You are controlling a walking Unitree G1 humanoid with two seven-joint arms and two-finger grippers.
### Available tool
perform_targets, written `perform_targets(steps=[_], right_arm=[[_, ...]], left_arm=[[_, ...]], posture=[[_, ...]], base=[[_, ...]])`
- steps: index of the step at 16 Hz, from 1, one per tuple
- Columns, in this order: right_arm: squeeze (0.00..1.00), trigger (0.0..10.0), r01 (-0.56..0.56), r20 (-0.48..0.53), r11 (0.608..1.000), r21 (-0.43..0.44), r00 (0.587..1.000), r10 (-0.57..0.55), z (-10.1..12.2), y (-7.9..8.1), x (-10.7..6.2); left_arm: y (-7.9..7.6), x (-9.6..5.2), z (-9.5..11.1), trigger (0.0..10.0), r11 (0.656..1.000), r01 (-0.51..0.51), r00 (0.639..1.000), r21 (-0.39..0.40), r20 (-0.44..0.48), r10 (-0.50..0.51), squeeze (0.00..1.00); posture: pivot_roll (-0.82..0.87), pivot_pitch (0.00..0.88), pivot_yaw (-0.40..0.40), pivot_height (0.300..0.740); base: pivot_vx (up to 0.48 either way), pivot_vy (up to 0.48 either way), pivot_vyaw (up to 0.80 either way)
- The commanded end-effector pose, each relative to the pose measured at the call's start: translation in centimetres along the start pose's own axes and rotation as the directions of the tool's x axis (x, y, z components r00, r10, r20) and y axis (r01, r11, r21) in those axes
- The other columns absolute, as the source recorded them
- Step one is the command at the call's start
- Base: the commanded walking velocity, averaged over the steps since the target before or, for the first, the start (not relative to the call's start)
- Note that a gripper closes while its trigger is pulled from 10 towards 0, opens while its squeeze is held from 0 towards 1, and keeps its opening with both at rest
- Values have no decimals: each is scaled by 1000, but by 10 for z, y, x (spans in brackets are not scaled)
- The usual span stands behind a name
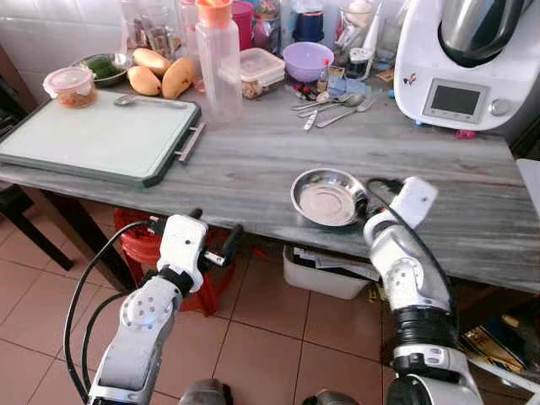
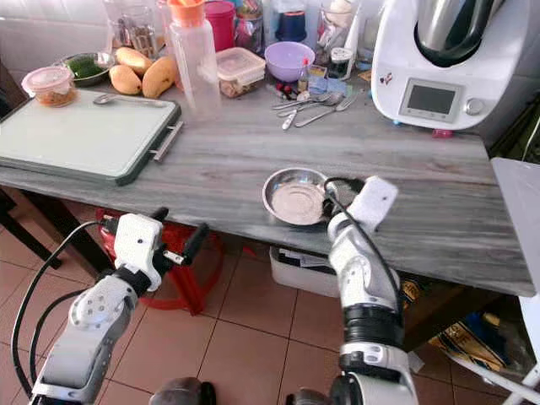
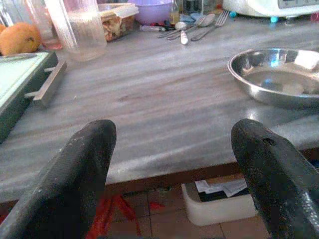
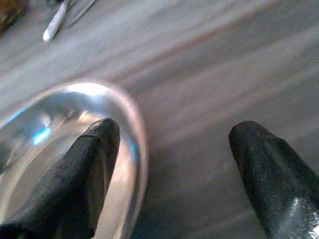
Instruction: Setting the table
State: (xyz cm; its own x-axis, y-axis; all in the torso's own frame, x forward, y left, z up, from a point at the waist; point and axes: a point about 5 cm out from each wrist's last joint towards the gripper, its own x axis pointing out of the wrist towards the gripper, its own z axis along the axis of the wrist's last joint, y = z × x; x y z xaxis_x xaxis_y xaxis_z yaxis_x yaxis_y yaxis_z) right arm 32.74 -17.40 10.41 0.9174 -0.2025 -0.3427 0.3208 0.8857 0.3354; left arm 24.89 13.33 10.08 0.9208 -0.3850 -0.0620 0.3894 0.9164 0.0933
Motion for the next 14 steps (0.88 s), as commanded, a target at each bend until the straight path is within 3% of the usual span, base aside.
perform_targets(steps=[1, 5, 7, 9, 10, 11, 14], right_arm=[[949, 10000, -17, 49, 999, -28, 999, 19, 6, 5, -2], [1000, 10000, -68, 200, 987, -147, 975, 97, 21, 13, -7], [1000, 10000, -135, 334, 932, -337, 908, 252, 32, 28, -21], [894, 10000, -147, 375, 885, -442, 866, 332, 33, 30, -32], [773, 10000, -163, 376, 883, -441, 860, 346, 28, 26, -37], [0, 10000, -174, 359, 877, -448, 863, 355, 24, 22, -41], [0, 10000, -133, 339, 853, -504, 878, 337, 12, 8, -50]], left_arm=[[2, 2, 3, 10000, 1000, -14, 1000, -2, 21, 14, 0], [3, 4, 6, 10000, 998, -56, 997, -22, 42, 57, 0], [5, 4, 1, 10000, 993, -103, 994, -60, 19, 105, 0], [7, 7, 3, 10000, 985, -155, 987, -70, 36, 158, 0], [8, 9, 3, 10000, 980, -179, 982, -86, 40, 183, 0], [7, 10, 4, 10000, 976, -192, 980, -101, 35, 196, 0], [6, 14, 4, 10000, 974, -206, 977, -91, 40, 210, 0]], posture=[[54, 0, 16, 740], [52, 0, 9, 740], [41, 0, 6, 740], [38, 0, -2, 740], [37, 0, -11, 740], [37, 0, -16, 740], [33, 0, -26, 740]], base=[[0, 0, 0], [0, 0, 0], [0, 0, 0], [0, 0, 0], [0, 0, 0], [0, 0, 0], [0, 0, 0]])
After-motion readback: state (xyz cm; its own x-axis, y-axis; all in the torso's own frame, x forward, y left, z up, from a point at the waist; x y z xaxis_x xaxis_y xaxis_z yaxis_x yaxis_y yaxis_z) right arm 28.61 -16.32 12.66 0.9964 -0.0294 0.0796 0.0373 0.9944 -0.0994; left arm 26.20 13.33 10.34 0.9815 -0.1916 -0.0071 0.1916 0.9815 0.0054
